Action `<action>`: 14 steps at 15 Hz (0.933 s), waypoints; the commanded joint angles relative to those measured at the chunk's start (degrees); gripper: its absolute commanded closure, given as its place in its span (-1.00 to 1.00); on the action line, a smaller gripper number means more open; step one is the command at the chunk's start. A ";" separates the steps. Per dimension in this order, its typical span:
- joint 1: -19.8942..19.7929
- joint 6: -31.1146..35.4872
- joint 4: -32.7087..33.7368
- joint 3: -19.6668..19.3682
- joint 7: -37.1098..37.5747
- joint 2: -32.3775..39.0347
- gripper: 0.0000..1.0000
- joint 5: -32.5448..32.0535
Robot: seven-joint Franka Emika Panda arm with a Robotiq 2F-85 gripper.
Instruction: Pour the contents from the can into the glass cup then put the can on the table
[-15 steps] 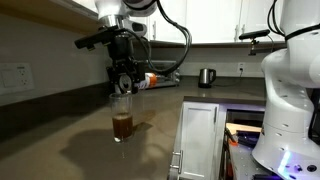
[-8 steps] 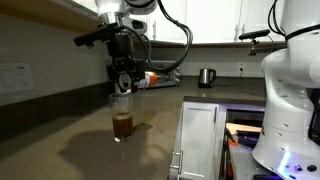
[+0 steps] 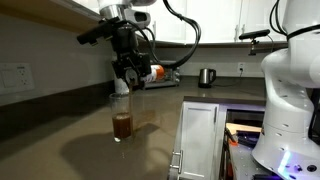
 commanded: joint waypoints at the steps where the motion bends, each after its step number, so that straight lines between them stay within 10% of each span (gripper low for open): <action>1: 0.19 -0.23 0.13 -0.18 0.07 0.03 0.00 0.00; 11: 0.20 -0.22 0.12 -0.21 0.07 0.23 0.00 0.00; 12: 0.20 -0.22 0.12 -0.21 0.07 0.23 0.50 0.00; 14: -0.09 -0.19 0.10 -0.52 -0.42 0.00 0.50 -0.34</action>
